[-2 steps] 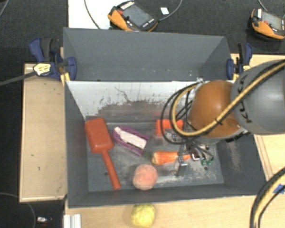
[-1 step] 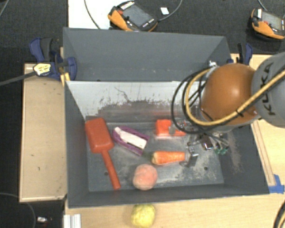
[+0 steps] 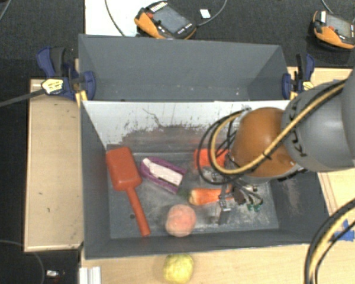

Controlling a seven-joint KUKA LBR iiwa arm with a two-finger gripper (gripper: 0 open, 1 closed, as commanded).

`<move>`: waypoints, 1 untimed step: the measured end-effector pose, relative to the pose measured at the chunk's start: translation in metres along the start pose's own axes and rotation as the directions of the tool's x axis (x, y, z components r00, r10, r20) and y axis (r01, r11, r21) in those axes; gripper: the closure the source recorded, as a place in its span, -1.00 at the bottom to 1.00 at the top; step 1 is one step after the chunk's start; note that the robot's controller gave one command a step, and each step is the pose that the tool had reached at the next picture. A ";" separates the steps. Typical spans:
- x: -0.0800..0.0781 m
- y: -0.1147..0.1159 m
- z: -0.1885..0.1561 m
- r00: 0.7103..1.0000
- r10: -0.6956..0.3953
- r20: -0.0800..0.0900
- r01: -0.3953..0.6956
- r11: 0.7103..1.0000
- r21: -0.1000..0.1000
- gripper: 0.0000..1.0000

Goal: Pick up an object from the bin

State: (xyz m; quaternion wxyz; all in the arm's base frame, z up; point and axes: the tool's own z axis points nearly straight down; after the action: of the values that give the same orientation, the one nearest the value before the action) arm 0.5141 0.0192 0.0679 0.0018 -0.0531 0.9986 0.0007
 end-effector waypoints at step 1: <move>-0.003 -0.002 -0.002 0.999 -0.040 0.022 0.040 0.999 0.003 -1.00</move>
Offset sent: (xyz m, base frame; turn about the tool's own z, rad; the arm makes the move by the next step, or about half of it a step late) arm 0.0004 -0.0003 0.0002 -0.0024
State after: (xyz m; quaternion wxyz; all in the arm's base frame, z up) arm 0.5176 0.0171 0.0700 0.0129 -0.0731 0.9972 0.0000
